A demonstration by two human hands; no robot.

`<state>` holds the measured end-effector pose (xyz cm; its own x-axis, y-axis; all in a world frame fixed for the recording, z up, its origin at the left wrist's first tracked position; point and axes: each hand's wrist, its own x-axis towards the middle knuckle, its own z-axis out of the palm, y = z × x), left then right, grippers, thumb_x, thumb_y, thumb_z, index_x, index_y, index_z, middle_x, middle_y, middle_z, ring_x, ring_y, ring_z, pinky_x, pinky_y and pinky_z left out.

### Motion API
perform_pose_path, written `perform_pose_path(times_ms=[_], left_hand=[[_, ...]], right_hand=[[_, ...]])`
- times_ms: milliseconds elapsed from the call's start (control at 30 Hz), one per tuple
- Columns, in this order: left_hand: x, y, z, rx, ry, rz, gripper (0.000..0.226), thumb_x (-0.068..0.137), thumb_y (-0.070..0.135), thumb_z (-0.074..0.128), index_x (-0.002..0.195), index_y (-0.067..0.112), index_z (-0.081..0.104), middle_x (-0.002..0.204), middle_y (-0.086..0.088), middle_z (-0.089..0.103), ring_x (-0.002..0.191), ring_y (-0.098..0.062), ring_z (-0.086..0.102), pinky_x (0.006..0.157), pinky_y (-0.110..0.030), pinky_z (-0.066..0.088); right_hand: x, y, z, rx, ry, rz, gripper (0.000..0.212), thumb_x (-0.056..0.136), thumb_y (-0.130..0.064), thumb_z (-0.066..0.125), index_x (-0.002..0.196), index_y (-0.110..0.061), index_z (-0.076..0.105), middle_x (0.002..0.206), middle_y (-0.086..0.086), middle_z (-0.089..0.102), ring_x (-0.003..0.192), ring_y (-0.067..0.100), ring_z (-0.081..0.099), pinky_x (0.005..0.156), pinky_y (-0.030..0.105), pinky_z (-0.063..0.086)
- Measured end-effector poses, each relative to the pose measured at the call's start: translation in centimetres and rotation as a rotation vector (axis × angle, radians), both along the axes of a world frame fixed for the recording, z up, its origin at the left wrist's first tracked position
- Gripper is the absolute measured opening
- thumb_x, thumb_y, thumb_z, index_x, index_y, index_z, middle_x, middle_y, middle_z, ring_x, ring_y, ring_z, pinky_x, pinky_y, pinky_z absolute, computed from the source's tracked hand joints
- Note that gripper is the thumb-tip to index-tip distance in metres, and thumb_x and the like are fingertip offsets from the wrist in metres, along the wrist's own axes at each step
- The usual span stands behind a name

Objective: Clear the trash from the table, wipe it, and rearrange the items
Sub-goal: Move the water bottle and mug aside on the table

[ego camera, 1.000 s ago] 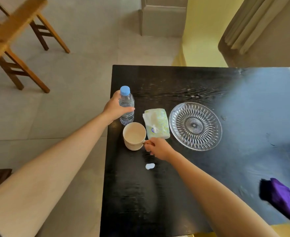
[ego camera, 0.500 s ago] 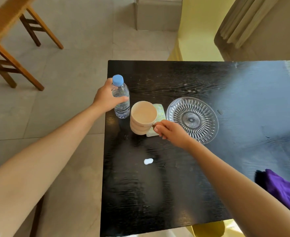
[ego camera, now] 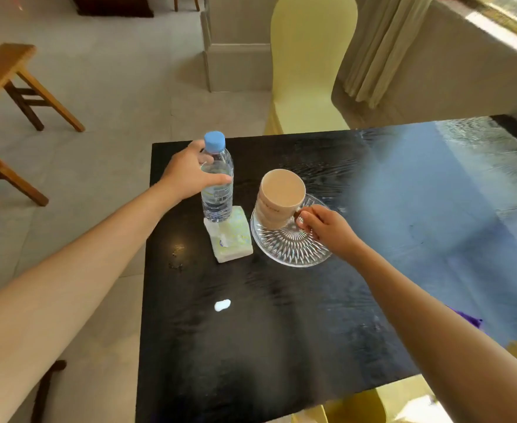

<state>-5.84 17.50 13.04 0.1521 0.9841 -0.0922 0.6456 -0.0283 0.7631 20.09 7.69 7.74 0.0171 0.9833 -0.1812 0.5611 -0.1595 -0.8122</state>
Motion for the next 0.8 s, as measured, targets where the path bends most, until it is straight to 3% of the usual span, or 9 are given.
perform_pose_path(times_ms=[133,267,367,567,667,800], left_hand=[[5.9,0.2,0.9,-0.017,-0.037,-0.046,0.075,0.068,0.029,0.082,0.131,0.017,0.043,0.130,-0.007,0.058,0.120,-0.024,0.054,0.093,-0.036,0.041],[13.1,0.5,0.9,-0.038,-0.049,-0.113,0.076,0.068,0.028,0.082,0.132,0.018,0.042,0.129,-0.006,0.058,0.118,-0.022,0.054,0.091,-0.033,0.041],[18.8,1.0,0.1,-0.061,-0.032,-0.177,0.079,0.069,0.029,0.081,0.134,0.017,0.038,0.130,-0.007,0.056,0.120,-0.023,0.053,0.091,-0.032,0.040],[30.3,2.1,-2.5,-0.084,0.054,-0.292,0.073,0.075,0.028,0.075,0.134,0.013,0.035,0.129,-0.010,0.055,0.119,-0.027,0.052,0.088,-0.032,0.040],[35.8,3.0,-3.9,-0.118,0.059,-0.336,0.072,0.077,0.025,0.074,0.135,0.012,0.033,0.130,-0.011,0.054,0.120,-0.027,0.051,0.088,-0.031,0.040],[42.1,4.1,-5.8,-0.118,0.035,-0.383,0.072,0.077,0.023,0.074,0.135,0.010,0.032,0.130,-0.012,0.053,0.120,-0.027,0.052,0.088,-0.030,0.041]], right_hand=[[5.4,-0.4,0.2,0.016,-0.024,-0.067,0.030,0.096,-0.023,0.046,0.094,0.004,0.061,0.069,-0.008,0.057,0.067,0.010,0.051,0.070,0.029,0.043],[11.3,-1.5,-0.3,0.031,-0.043,-0.151,0.028,0.096,-0.025,0.045,0.070,-0.015,0.052,0.065,-0.008,0.054,0.060,0.008,0.047,0.062,0.024,0.040],[15.8,-2.7,-1.1,0.026,-0.042,-0.218,0.031,0.096,-0.027,0.044,0.065,-0.023,0.046,0.068,-0.004,0.056,0.060,0.011,0.046,0.063,0.025,0.039],[23.8,-4.5,-4.1,0.010,-0.063,-0.418,0.029,0.095,-0.025,0.046,0.075,-0.006,0.055,0.070,0.001,0.058,0.064,0.015,0.049,0.063,0.026,0.040],[27.4,-5.3,-6.2,0.006,-0.095,-0.514,0.027,0.095,-0.024,0.047,0.074,-0.008,0.055,0.066,-0.002,0.055,0.064,0.014,0.048,0.058,0.019,0.036],[31.2,-6.1,-9.0,0.022,-0.077,-0.647,0.028,0.094,-0.020,0.050,0.079,0.001,0.057,0.069,0.003,0.055,0.067,0.016,0.046,0.059,0.009,0.037]])
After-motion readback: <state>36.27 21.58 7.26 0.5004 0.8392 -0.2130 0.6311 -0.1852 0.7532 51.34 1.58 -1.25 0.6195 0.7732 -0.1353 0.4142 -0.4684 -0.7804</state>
